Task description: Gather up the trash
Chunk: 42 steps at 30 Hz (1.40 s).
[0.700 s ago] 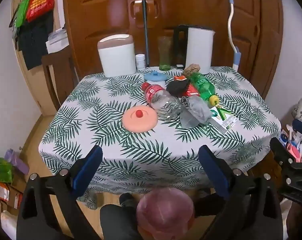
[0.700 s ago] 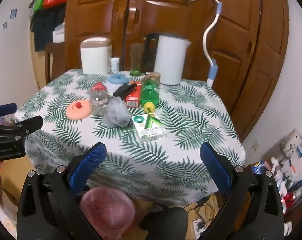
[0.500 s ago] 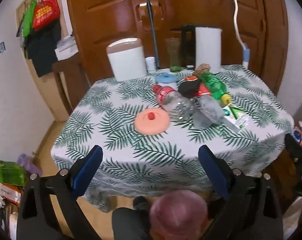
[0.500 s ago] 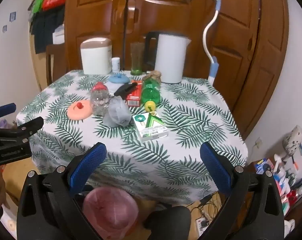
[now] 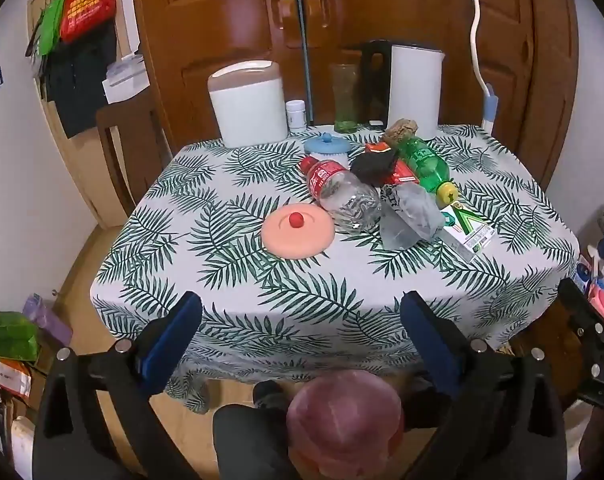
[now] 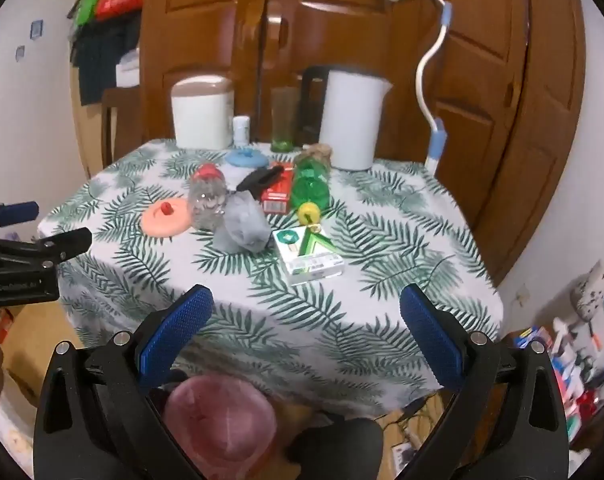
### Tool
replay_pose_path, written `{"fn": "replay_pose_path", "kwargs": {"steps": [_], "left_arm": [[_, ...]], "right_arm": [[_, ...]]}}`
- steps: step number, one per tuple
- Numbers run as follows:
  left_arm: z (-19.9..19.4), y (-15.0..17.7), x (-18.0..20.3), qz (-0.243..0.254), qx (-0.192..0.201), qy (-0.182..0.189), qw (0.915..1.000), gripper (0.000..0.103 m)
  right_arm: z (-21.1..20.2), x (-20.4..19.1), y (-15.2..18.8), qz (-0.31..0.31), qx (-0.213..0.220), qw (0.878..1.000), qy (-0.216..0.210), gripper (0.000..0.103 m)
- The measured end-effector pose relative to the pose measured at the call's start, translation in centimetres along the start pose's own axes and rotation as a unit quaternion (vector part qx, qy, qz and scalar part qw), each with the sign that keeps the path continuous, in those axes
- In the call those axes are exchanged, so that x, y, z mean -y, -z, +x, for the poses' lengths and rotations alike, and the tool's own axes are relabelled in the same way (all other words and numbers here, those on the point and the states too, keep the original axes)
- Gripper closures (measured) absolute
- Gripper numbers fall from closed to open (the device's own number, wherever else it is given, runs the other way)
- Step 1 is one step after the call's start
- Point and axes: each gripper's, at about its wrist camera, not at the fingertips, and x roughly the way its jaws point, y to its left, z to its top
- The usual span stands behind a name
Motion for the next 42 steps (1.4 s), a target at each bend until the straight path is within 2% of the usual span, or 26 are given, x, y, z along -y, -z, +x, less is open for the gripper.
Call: {"fn": "replay_pose_path", "kwargs": {"steps": [5, 13, 21, 42], "left_arm": [[0.0, 0.0, -0.1, -0.005, -0.002, 0.002, 1.0, 0.005], [-0.2, 0.0, 0.1, -0.001, 0.005, -0.007, 1.0, 0.005], [-1.8, -0.2, 0.1, 0.006, 0.024, -0.013, 0.9996, 0.005], [-2.9, -0.5, -0.4, 0.004, 0.045, -0.007, 0.999, 0.005]], "right_arm": [[-0.2, 0.3, 0.3, 0.007, 0.001, 1.0, 0.004, 0.006], [-0.5, 0.5, 0.0, 0.007, 0.007, 1.0, -0.014, 0.006], [-2.0, 0.9, -0.4, 0.013, 0.025, 0.999, -0.016, 0.006], [-2.8, 0.9, -0.5, 0.014, 0.041, 0.999, -0.029, 0.006]]}}
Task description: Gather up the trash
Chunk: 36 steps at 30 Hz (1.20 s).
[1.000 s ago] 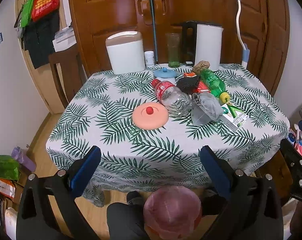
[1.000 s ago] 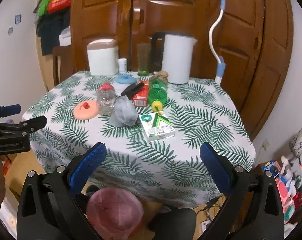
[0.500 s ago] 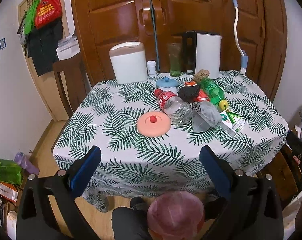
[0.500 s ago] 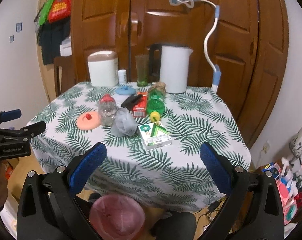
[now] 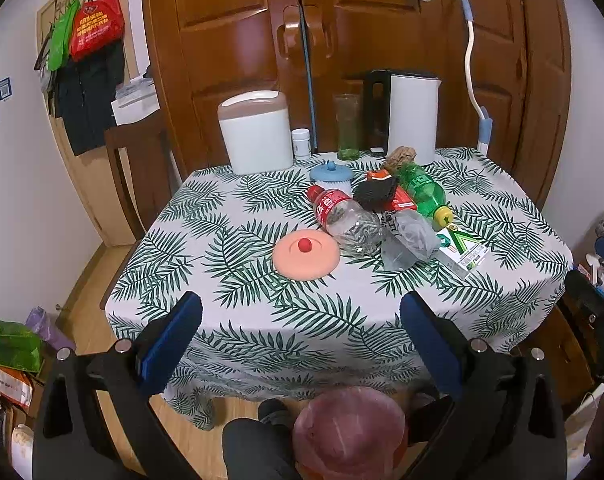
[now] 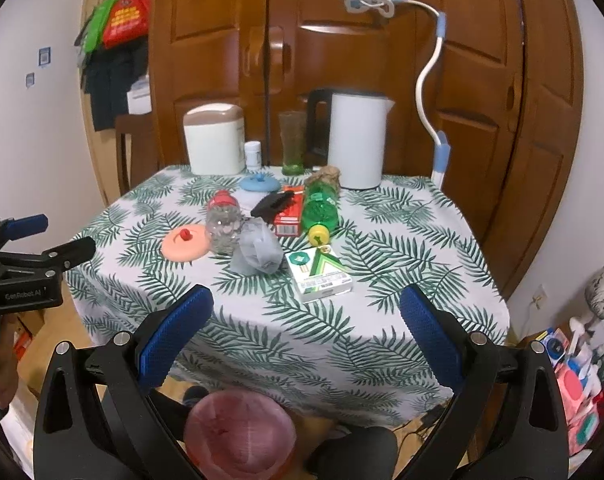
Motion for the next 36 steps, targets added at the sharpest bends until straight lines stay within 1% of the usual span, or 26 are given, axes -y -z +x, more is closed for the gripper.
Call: {"fn": "replay_pose_path", "kwargs": {"steps": [20, 23, 30, 36], "left_arm": [[-0.12, 0.2, 0.24, -0.002, -0.001, 0.0, 1.0, 0.005], [-0.16, 0.23, 0.24, -0.002, -0.001, 0.0, 1.0, 0.005], [-0.2, 0.21, 0.29, -0.002, -0.002, 0.002, 1.0, 0.005], [-0.19, 0.12, 0.32, -0.002, -0.002, 0.001, 1.0, 0.005]], "right_arm": [[-0.12, 0.04, -0.02, 0.001, 0.001, 1.0, -0.004, 0.006], [-0.19, 0.16, 0.06, 0.001, 0.003, 1.0, -0.012, 0.006], [0.04, 0.26, 0.12, -0.001, 0.001, 1.0, -0.017, 0.006], [0.04, 0.17, 0.17, -0.004, 0.001, 1.0, -0.014, 0.006]]}}
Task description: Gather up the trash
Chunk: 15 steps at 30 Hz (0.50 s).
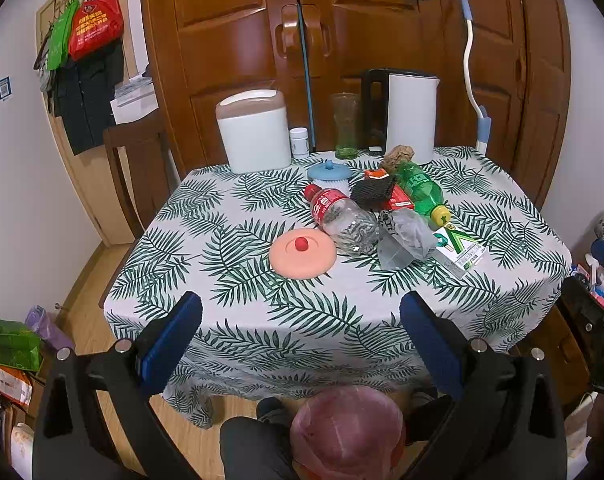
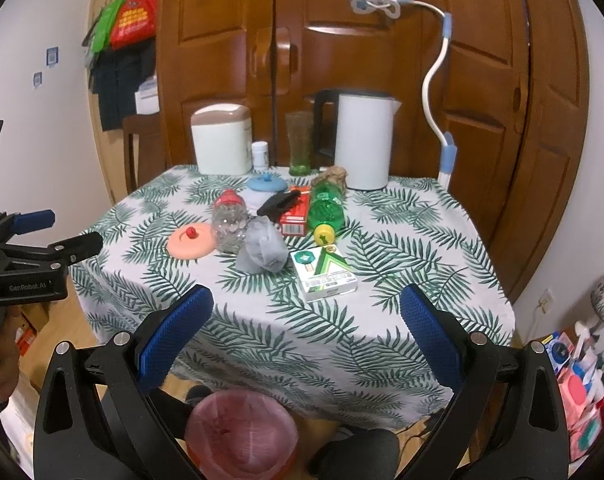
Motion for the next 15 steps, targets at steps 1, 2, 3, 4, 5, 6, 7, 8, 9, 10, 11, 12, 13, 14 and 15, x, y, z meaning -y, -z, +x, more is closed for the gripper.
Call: {"fn": "replay_pose_path", "kwargs": {"steps": [1, 2, 3, 4, 5, 6, 7, 8, 9, 10, 11, 12, 13, 14, 15], "left_arm": [[0.02, 0.01, -0.01, 0.0, 0.0, 0.001, 1.0, 0.005], [-0.02, 0.01, 0.0, 0.0, 0.0, 0.0, 1.0, 0.005], [-0.01, -0.02, 0.0, 0.0, 0.001, 0.0, 1.0, 0.005], [-0.01, -0.06, 0.0, -0.001, 0.001, -0.001, 1.0, 0.005], [0.02, -0.07, -0.01, -0.001, 0.001, 0.0, 1.0, 0.005], [0.02, -0.07, 0.0, -0.001, 0.001, 0.0, 1.0, 0.005], [0.02, -0.06, 0.0, -0.001, 0.001, 0.0, 1.0, 0.005], [0.03, -0.05, 0.0, -0.001, 0.001, 0.0, 1.0, 0.005], [0.1, -0.06, 0.03, -0.001, 0.0, 0.0, 1.0, 0.005], [0.13, -0.06, 0.04, -0.001, -0.001, 0.0, 1.0, 0.005], [0.18, -0.05, 0.05, -0.001, -0.001, 0.0, 1.0, 0.005], [0.32, -0.09, 0.02, -0.001, -0.002, 0.001, 1.0, 0.005], [0.39, -0.05, 0.0, -0.002, -0.003, 0.001, 1.0, 0.005], [0.54, -0.03, 0.01, -0.002, -0.005, 0.002, 1.0, 0.005], [0.69, -0.03, 0.01, -0.002, -0.006, 0.002, 1.0, 0.005]], "right_arm": [[-0.03, -0.02, 0.04, 0.0, 0.0, 1.0, 0.0, 0.006], [-0.06, -0.02, 0.05, 0.0, 0.001, 1.0, -0.002, 0.006], [-0.04, 0.02, 0.09, -0.001, 0.001, 1.0, -0.002, 0.006], [-0.05, 0.0, 0.1, -0.001, 0.001, 1.0, -0.001, 0.006], [-0.04, -0.01, 0.14, -0.001, 0.001, 1.0, -0.001, 0.006], [-0.02, -0.02, 0.12, -0.001, 0.0, 1.0, -0.002, 0.006], [0.02, 0.03, 0.14, -0.001, 0.0, 1.0, -0.003, 0.006], [0.05, 0.05, 0.15, -0.001, -0.001, 1.0, -0.004, 0.006], [0.07, 0.02, 0.15, -0.001, -0.001, 1.0, -0.003, 0.006], [0.1, 0.07, 0.18, -0.002, -0.002, 1.0, -0.003, 0.006], [0.16, 0.12, 0.2, -0.002, -0.002, 1.0, -0.004, 0.006], [0.23, 0.17, 0.22, -0.002, -0.003, 1.0, -0.005, 0.006], [0.35, 0.18, 0.24, -0.003, -0.005, 1.0, -0.005, 0.006], [0.52, 0.19, 0.27, -0.004, -0.007, 1.0, -0.004, 0.006], [0.64, 0.15, 0.32, -0.005, -0.008, 1.0, -0.004, 0.006]]}}
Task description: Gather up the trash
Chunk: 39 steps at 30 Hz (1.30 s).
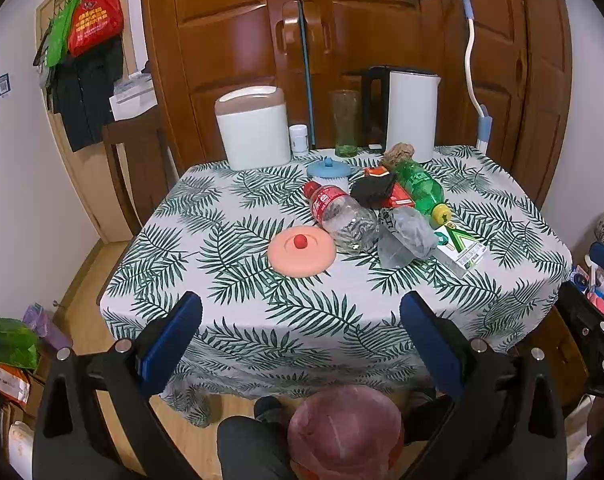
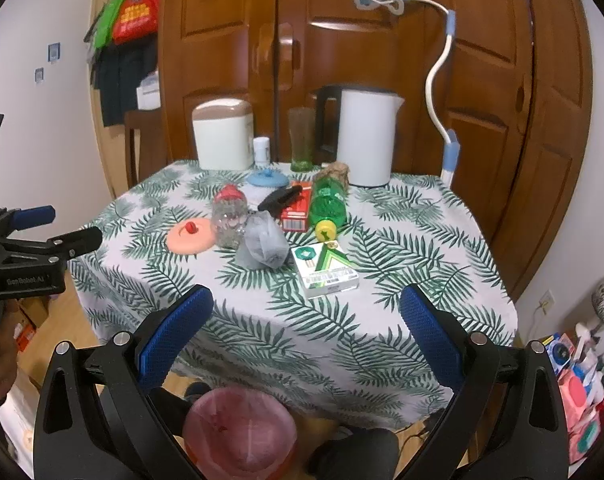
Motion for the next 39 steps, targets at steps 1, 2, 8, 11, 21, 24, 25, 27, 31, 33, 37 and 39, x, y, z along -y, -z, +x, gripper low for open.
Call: {"fn": "replay_pose_path", "kwargs": {"steps": [1, 2, 8, 11, 21, 24, 25, 27, 31, 33, 37, 39], "left_arm": [[0.2, 0.0, 0.0, 0.0, -0.001, 0.0, 1.0, 0.005], [0.3, 0.0, 0.1, 0.0, -0.003, 0.0, 1.0, 0.005], [1.4, 0.0, 0.0, -0.003, -0.009, 0.002, 0.9999, 0.005], [2.5, 0.0, -0.1, -0.007, -0.019, 0.002, 0.9998, 0.005], [8.1, -0.4, -0.5, -0.007, -0.051, -0.007, 0.9986, 0.005], [10.0, -0.8, -0.6, -0.001, -0.054, -0.007, 0.9985, 0.005], [10.6, -0.9, -0.5, 0.001, -0.056, -0.009, 0.9984, 0.005], [11.9, -1.1, -0.5, 0.004, -0.061, -0.008, 0.9981, 0.005], [14.2, -1.5, -0.5, 0.007, -0.069, -0.008, 0.9976, 0.005], [15.4, -1.6, -0.7, 0.005, -0.074, -0.007, 0.9973, 0.005], [17.3, -1.9, -1.1, -0.002, -0.076, 0.002, 0.9971, 0.005], [18.1, -2.1, -1.4, -0.003, -0.074, 0.005, 0.9972, 0.006]], "right_arm": [[0.1, 0.0, 0.1, -0.001, -0.002, 1.0, -0.001, 0.006], [0.3, 0.1, 0.1, -0.001, -0.004, 1.0, -0.004, 0.006], [0.9, 0.0, 0.2, -0.002, -0.009, 1.0, -0.012, 0.006], [1.5, 0.1, 0.3, -0.003, -0.012, 1.0, -0.019, 0.006], [6.3, 0.9, -0.1, -0.021, -0.018, 1.0, -0.014, 0.006], [8.2, 1.2, -0.4, -0.03, -0.018, 0.999, -0.015, 0.006], [8.9, 1.2, -0.5, -0.035, -0.021, 0.999, -0.016, 0.006], [10.5, 1.3, -0.6, -0.045, -0.027, 0.999, -0.017, 0.006], [13.8, 1.8, -0.4, -0.053, -0.045, 0.997, -0.017, 0.007], [15.4, 2.2, -0.3, -0.053, -0.057, 0.997, -0.017, 0.009], [17.0, 2.6, -0.2, -0.055, -0.065, 0.996, -0.017, 0.012], [17.4, 2.8, -0.2, -0.054, -0.066, 0.996, -0.018, 0.012]]}}
